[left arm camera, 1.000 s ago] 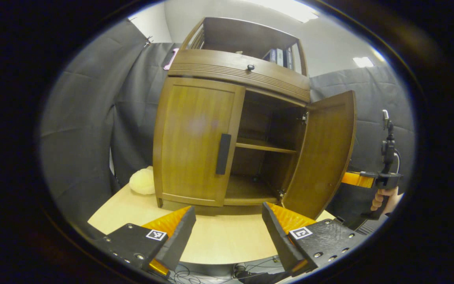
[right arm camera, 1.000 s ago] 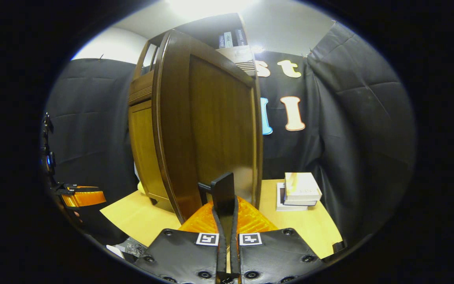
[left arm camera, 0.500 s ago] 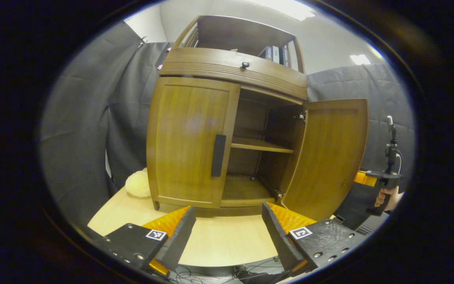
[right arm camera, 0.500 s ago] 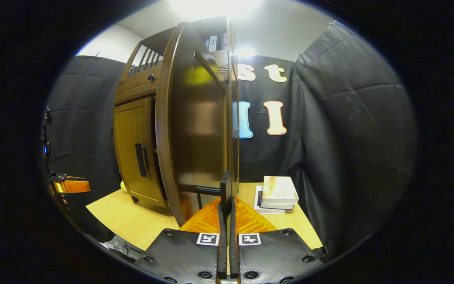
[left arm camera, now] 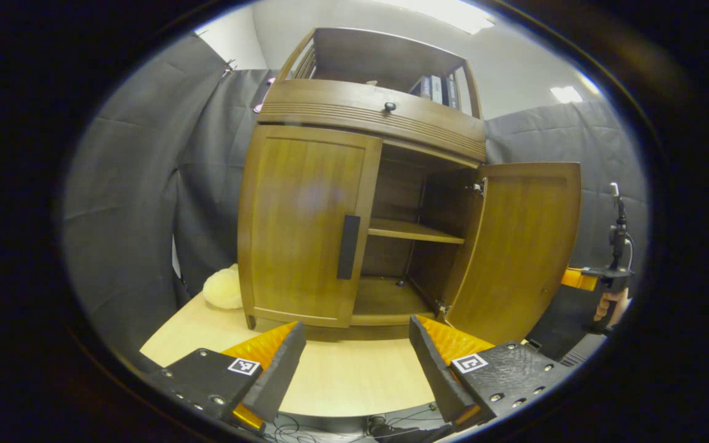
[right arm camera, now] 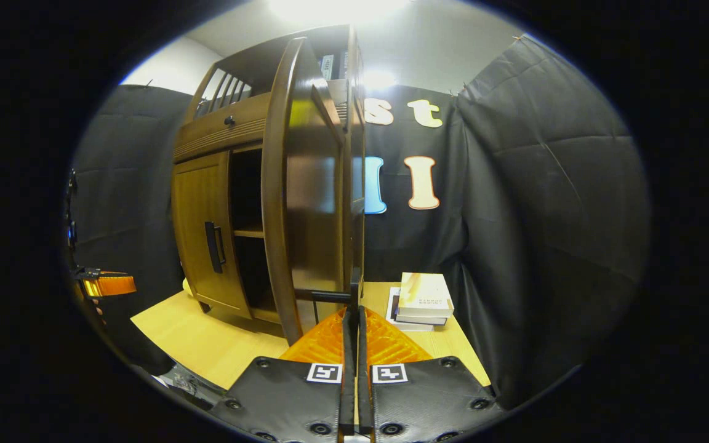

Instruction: Open the right door of the double-door shoe cabinet with the right hand, and open the left door with the left hand.

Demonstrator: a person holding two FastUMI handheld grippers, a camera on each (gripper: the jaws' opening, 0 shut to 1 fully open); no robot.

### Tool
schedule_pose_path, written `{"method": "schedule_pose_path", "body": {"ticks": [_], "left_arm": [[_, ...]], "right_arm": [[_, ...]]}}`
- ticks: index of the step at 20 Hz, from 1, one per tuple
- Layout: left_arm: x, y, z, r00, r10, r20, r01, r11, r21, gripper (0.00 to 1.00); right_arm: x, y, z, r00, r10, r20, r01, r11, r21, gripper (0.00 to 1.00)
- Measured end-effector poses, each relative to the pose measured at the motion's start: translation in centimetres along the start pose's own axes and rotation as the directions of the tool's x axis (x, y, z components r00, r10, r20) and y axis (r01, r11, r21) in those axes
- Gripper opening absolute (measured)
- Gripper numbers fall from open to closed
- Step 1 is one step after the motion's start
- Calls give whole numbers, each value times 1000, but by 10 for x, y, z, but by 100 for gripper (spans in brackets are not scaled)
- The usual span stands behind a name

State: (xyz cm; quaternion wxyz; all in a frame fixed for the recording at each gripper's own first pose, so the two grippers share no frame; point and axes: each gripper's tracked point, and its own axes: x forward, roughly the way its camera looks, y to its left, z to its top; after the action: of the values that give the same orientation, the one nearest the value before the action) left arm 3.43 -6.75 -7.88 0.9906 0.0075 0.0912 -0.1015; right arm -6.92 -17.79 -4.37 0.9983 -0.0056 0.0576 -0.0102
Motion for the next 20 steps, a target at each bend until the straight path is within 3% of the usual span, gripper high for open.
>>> {"method": "schedule_pose_path", "body": {"ticks": [2,4,9,10,11,17,20], "left_arm": [[0,3,0,1000,13,10,-13,1000,-4,99],[1,7,1,1000,24,13,-24,1000,-3,99],[7,16,7,999,27,30,-28,1000,9,99],[8,18,7,999,30,31,-30,1000,8,99],[10,20,9,999,35,32,-35,999,7,99],[11,33,18,996,64,66,-66,997,30,99],[15,38,24,994,75,77,-79,996,42,99]], "right_arm": [[-13,0,3,999,-33,6,33,999,3,0],[-28,6,0,999,-47,-2,47,999,5,4],[-53,31,-16,996,-42,-74,48,996,73,1],[-55,38,-13,996,-44,-71,51,994,94,4],[-57,46,-6,998,-41,-52,46,994,102,0],[-50,119,5,998,67,-13,-67,997,37,2],[-29,146,27,993,103,50,-106,992,74,2]]}}
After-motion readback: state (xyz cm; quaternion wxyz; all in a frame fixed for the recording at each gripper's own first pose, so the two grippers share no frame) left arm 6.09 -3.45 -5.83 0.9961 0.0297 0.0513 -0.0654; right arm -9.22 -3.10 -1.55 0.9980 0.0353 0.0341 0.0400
